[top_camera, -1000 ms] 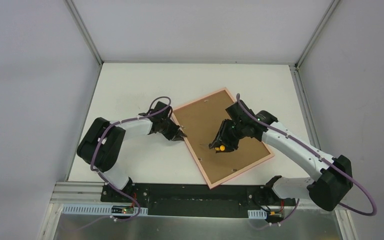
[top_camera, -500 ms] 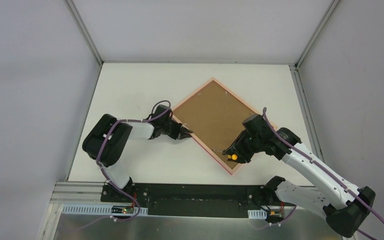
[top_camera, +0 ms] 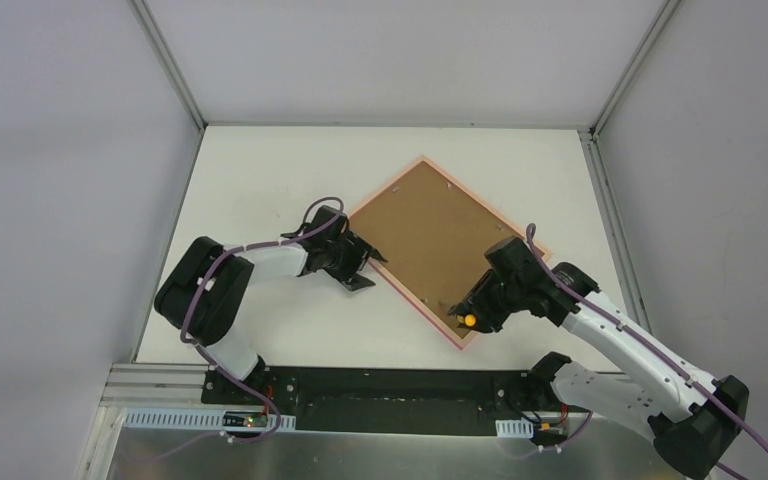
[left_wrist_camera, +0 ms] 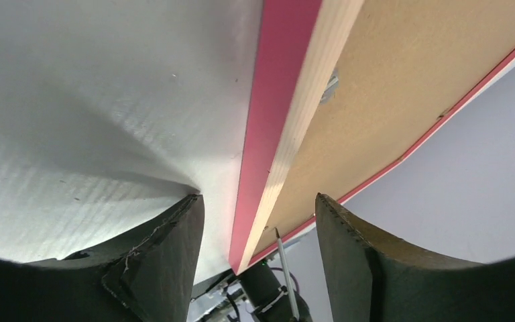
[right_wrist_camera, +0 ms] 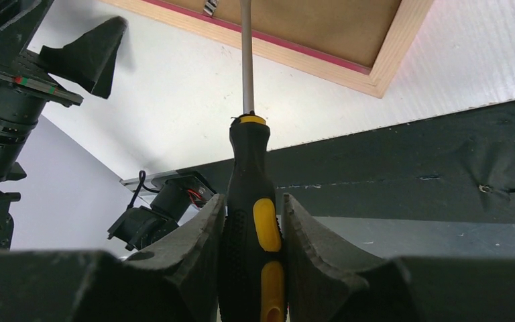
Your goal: Take the photo out of the frame
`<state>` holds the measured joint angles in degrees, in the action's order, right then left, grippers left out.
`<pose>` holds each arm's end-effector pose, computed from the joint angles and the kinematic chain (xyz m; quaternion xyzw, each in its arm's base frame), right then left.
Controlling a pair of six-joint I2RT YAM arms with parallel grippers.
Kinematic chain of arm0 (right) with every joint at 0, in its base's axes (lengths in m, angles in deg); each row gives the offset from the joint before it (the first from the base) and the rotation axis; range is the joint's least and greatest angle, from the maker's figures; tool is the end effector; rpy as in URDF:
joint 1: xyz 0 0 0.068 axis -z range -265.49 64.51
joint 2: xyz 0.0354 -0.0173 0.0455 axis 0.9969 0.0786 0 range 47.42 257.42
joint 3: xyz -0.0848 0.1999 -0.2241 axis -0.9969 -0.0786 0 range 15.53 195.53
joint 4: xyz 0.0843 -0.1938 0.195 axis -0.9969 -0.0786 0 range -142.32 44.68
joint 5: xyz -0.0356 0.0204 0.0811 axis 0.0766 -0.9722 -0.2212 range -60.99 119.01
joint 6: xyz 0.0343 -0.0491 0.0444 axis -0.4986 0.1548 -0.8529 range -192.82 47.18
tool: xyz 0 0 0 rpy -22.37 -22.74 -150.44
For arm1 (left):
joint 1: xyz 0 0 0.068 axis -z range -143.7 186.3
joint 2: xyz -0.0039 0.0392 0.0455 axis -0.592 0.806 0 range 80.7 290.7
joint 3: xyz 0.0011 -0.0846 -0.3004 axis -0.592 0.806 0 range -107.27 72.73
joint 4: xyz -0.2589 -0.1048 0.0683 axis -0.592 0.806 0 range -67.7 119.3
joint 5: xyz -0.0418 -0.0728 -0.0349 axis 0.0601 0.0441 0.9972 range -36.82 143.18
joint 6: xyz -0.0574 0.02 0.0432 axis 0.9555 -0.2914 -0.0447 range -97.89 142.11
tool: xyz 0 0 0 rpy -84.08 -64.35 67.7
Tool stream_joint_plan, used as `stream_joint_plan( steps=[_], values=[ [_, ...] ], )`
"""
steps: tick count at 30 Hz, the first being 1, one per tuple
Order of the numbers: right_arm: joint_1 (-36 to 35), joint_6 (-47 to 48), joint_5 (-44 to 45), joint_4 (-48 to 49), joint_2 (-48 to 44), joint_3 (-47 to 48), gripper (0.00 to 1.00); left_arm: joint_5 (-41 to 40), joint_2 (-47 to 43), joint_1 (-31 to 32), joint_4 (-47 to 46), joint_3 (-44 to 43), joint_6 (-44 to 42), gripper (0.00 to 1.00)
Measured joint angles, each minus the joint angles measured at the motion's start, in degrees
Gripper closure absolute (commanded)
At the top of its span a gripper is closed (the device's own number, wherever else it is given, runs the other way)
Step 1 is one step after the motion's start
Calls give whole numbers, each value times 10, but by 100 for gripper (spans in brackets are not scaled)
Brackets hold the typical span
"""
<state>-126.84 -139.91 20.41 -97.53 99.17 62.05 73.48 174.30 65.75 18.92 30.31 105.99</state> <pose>0.1302 0.1271 0.2729 0.1927 0.9378 0.2689 0.1052 0.2905 -0.1891 0.1442 -0.3636 0.8457 -0.3864 0.0573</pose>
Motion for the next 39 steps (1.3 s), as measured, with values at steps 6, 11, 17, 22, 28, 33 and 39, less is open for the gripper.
stream_joint_plan(
  steps=[6, 11, 17, 22, 28, 33, 39],
  values=[
    [1, 0, -17, 26, 23, 0, 100, 0, 19, 22, 24, -28, -14, 48],
    [1, 1, -31, 38, 31, 0, 100, 1, 38, 29, 26, -37, -14, 62],
    [1, 1, -50, 44, 33, 0, 100, 1, 51, 29, 21, -37, -9, 78],
    [1, 2, -64, 53, 33, -6, 100, 1, 52, 28, 14, -36, -8, 87],
    [1, 3, -67, 82, 33, -22, 100, 2, 52, 28, 7, -31, -7, 100],
    [-1, 2, -66, 106, 33, -33, 100, 5, 52, 28, -4, -23, 3, 100],
    [-7, 6, -59, 130, 42, -39, 100, 7, 52, 28, -9, -20, 8, 100]
  ],
)
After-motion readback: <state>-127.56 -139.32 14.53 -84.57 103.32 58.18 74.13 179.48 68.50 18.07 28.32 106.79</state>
